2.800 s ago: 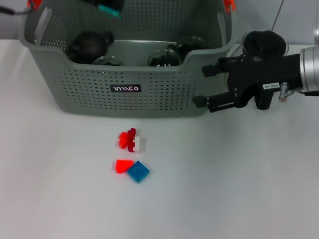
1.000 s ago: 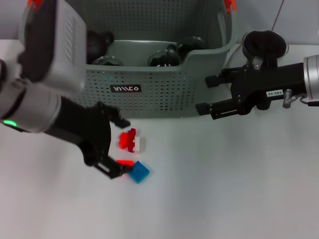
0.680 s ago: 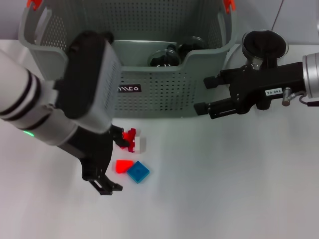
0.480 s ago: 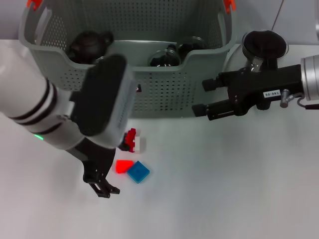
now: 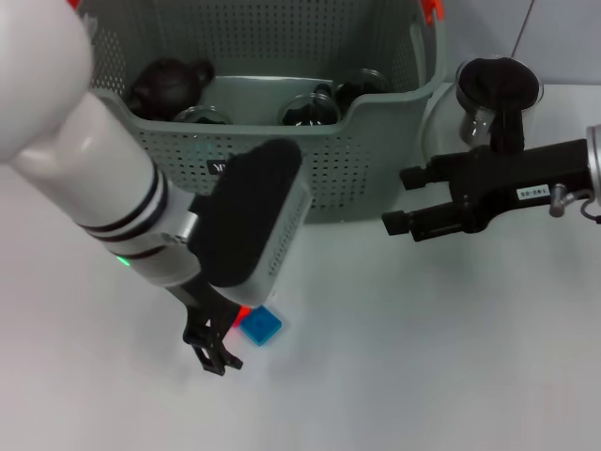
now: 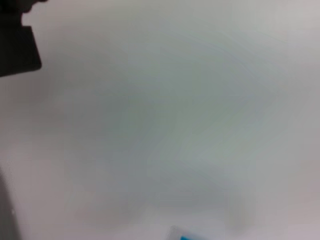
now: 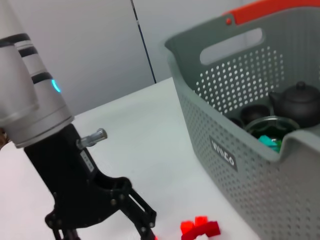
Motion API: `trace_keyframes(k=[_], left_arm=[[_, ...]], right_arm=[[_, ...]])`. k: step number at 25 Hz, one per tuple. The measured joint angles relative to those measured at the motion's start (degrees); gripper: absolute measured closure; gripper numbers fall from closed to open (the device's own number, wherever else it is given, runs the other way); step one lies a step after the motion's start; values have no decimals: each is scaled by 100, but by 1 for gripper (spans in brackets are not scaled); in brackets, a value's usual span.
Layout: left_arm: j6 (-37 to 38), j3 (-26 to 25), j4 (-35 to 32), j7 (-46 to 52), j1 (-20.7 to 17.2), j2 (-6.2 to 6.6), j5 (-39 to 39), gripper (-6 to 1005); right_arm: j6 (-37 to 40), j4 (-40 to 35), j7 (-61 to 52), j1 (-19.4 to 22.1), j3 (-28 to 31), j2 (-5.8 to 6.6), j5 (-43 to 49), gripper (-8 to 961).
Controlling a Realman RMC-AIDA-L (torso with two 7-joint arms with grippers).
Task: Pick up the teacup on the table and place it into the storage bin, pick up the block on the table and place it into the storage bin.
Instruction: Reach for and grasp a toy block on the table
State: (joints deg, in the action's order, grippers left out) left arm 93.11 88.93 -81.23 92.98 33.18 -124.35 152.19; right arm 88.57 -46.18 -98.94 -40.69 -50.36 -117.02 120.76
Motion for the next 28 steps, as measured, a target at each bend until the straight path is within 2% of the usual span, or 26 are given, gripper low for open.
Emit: trace_keyframes(k=[11,20,28], left_arm=[[-258,274,540,20,466,1,83,50],[-706,779,1015,61,704,-11,228,55],[-805,866,1303,64,869,-17,305,75]], right_arm=[[211,76,-65,83,6,209,44,75],[172,79,-51,145,4,191,35,76],[163,77,-41,149,0,159,7,75]])
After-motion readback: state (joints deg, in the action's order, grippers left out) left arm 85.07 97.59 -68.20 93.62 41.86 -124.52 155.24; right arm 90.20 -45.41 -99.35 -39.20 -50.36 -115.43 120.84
